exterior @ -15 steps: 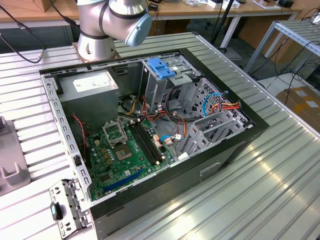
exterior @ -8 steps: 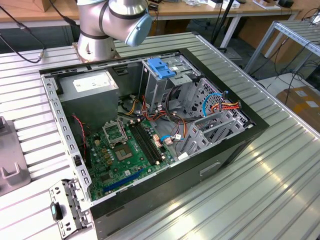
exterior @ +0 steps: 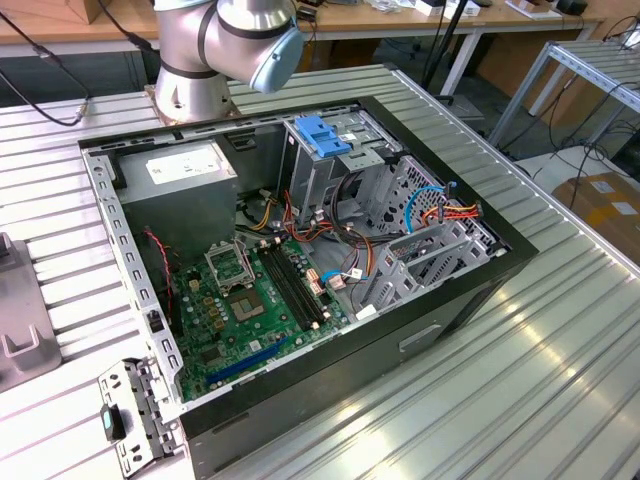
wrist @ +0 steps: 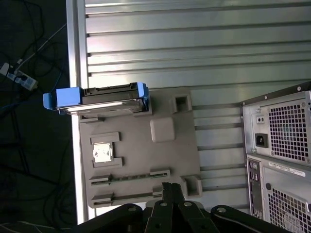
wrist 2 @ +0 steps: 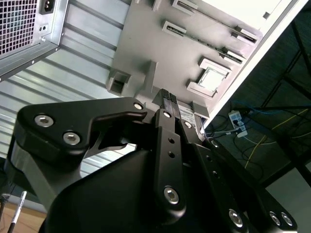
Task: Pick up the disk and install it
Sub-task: 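Reach for the disk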
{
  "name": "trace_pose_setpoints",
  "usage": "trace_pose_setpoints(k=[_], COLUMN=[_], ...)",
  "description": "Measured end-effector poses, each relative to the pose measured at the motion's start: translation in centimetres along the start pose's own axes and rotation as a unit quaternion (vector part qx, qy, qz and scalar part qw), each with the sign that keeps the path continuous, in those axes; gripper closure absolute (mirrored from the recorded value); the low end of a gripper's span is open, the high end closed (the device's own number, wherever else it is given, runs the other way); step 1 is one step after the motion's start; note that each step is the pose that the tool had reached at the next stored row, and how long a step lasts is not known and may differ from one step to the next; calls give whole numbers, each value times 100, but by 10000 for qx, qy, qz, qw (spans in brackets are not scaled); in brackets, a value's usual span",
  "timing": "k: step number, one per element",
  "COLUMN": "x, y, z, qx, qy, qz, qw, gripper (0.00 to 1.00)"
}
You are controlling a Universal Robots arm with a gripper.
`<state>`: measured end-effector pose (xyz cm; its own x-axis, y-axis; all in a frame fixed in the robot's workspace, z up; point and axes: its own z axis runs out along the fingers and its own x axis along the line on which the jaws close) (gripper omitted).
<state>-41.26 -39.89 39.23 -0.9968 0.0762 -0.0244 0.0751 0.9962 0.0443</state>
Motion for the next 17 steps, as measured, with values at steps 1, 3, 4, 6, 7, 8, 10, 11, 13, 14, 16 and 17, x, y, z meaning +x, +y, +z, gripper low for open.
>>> trace_pose_setpoints(k=[1, 3, 4, 6, 7, 8, 10, 11, 13, 14, 16, 17], x=[3, 10, 13, 23, 26, 30, 37, 42, 51, 55, 64, 70], y=[0, -1, -1, -2, -2, -2, -3, -3, -4, -4, -5, -5], z=[0, 0, 0, 1, 0, 0, 0, 0, 1, 0, 1, 1], qx=[0, 0, 0, 0, 0, 0, 0, 0, 0, 0, 0, 0], qy=[0, 0, 0, 0, 0, 0, 0, 0, 0, 0, 0, 0], qz=[0, 0, 0, 0, 0, 0, 0, 0, 0, 0, 0, 0], qw=[10000, 10000, 10000, 10000, 10000, 10000, 10000, 10000, 10000, 10000, 10000, 10000], gripper=[90, 90, 90, 90, 90, 90, 90, 90, 90, 90, 90, 90])
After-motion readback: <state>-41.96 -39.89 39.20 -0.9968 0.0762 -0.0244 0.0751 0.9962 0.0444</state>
